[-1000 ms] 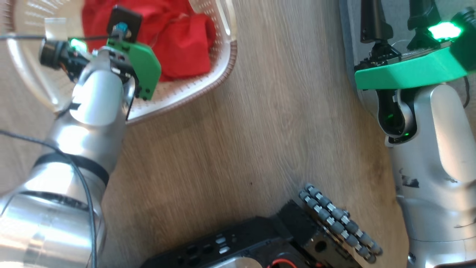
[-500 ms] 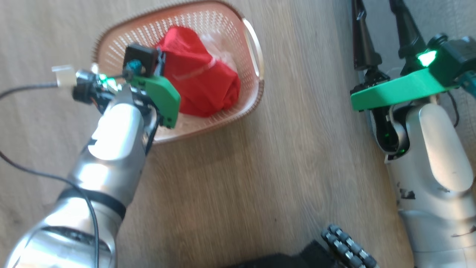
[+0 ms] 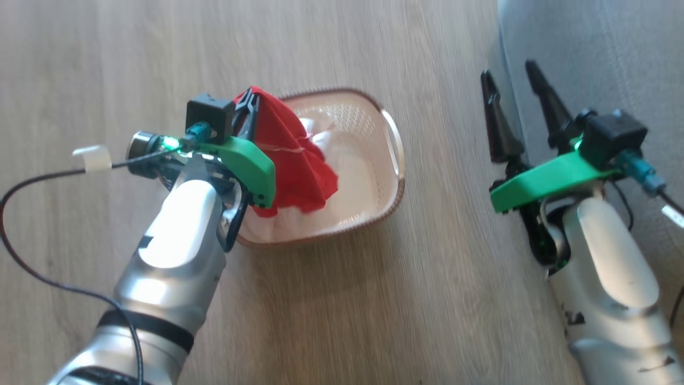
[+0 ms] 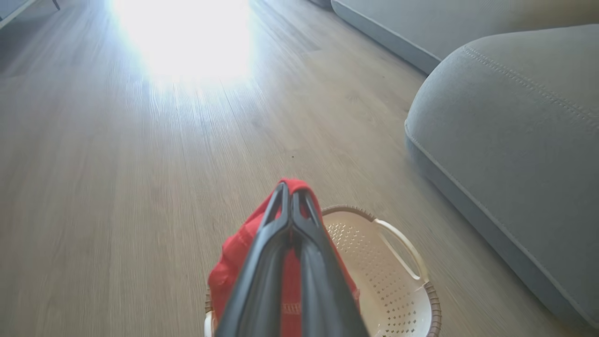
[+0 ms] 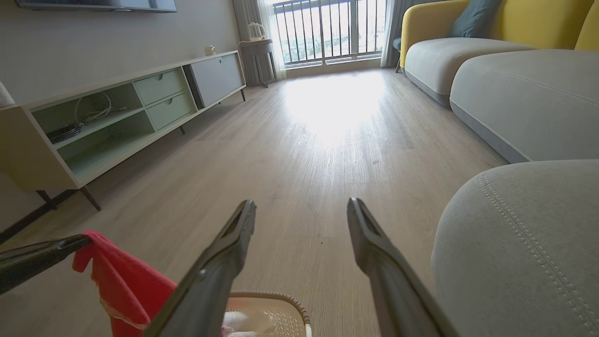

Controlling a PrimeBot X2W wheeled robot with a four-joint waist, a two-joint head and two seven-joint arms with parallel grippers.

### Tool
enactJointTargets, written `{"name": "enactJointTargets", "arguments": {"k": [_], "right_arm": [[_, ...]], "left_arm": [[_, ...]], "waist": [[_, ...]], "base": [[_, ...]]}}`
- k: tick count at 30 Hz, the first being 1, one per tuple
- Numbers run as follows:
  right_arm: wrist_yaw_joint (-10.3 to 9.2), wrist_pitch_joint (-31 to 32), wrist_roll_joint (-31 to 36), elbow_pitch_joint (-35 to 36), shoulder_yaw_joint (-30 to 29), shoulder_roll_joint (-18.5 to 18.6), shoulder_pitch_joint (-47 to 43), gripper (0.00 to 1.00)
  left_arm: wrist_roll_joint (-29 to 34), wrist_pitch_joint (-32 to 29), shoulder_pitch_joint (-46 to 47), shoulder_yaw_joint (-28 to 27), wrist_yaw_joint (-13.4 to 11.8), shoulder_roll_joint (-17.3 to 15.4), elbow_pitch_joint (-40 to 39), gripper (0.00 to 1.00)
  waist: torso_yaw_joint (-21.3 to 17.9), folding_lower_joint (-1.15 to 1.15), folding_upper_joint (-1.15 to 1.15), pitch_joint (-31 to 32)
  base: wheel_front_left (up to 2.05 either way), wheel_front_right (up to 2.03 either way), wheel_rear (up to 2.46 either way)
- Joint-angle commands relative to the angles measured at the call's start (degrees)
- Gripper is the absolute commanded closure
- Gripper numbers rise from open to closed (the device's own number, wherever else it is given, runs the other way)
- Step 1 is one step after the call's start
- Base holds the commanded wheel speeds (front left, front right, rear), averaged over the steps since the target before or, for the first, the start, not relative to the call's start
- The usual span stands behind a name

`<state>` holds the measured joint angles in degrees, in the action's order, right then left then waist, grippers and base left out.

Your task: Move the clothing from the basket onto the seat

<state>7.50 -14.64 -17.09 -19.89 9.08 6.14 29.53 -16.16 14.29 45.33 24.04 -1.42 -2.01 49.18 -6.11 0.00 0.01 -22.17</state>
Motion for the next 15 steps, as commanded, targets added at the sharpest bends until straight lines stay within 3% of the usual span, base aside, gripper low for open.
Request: {"name": "enactJointTargets", "arguments": {"k": [1,15], "right_arm": [[-0.01,-0.4,-0.3,1.0,1.3,0.2,-1.3,0.00],[-0.01,-0.4,-0.9,-2.7,3.3,0.1,-5.9,0.00]], "left_arm": [[-0.7,0.7,-0.4,-1.7,-0.3,-0.9,-3.4,1.00],[-1.2,0.7,-2.6,-2.8,-0.4,-0.9,-15.1,1.00]], "waist": [[1.7,0.00,-0.01,4.0],[4.6,0.00,-0.01,13.5]], "base": [[0.00,0.00,0.00],[0.00,0.00,0.00]]}}
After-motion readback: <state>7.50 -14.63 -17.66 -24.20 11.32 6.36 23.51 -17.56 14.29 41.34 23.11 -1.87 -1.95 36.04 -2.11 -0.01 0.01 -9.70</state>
